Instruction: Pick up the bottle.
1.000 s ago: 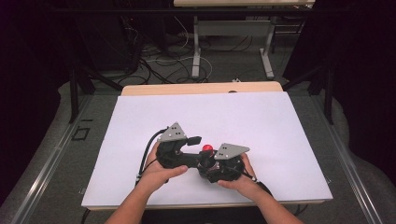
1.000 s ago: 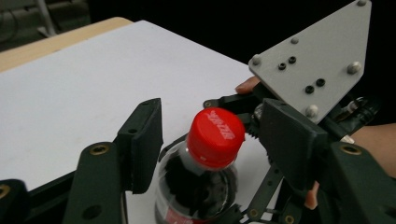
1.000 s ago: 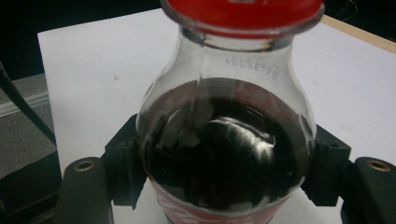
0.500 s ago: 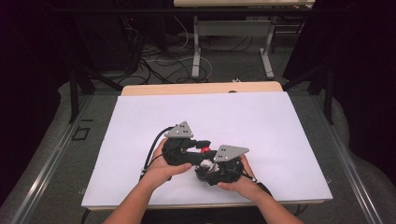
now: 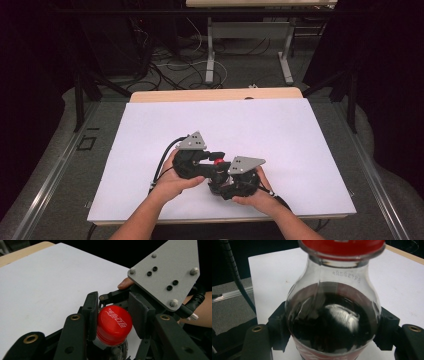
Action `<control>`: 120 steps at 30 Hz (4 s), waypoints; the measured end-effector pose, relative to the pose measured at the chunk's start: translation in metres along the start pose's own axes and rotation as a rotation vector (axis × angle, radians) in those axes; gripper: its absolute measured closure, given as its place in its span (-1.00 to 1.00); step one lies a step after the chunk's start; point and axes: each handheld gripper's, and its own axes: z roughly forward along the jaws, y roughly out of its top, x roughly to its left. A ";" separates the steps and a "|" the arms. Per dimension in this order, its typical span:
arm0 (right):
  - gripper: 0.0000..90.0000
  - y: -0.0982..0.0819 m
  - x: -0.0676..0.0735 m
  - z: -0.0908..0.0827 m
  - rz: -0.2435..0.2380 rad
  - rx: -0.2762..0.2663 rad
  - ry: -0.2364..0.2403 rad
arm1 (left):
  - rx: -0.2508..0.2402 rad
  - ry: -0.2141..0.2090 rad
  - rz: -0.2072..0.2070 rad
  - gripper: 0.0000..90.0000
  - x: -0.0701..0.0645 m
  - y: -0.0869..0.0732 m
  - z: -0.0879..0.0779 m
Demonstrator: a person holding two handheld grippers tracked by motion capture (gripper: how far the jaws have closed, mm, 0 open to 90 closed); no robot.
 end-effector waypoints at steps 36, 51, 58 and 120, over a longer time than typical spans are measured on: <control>-0.34 0.004 0.004 -0.004 0.023 0.000 0.018 | -0.032 -0.059 -0.012 0.29 0.002 -0.004 -0.013; -0.34 0.005 0.006 -0.001 0.042 0.016 -0.122 | -0.060 0.260 -0.049 0.37 -0.029 -0.004 0.000; -0.34 0.003 0.004 -0.001 0.049 0.024 -0.149 | -0.072 0.282 -0.088 0.33 -0.028 -0.004 0.003; -0.34 0.006 0.010 0.000 0.045 0.019 -0.083 | -0.081 0.173 -0.022 0.36 -0.018 -0.010 -0.002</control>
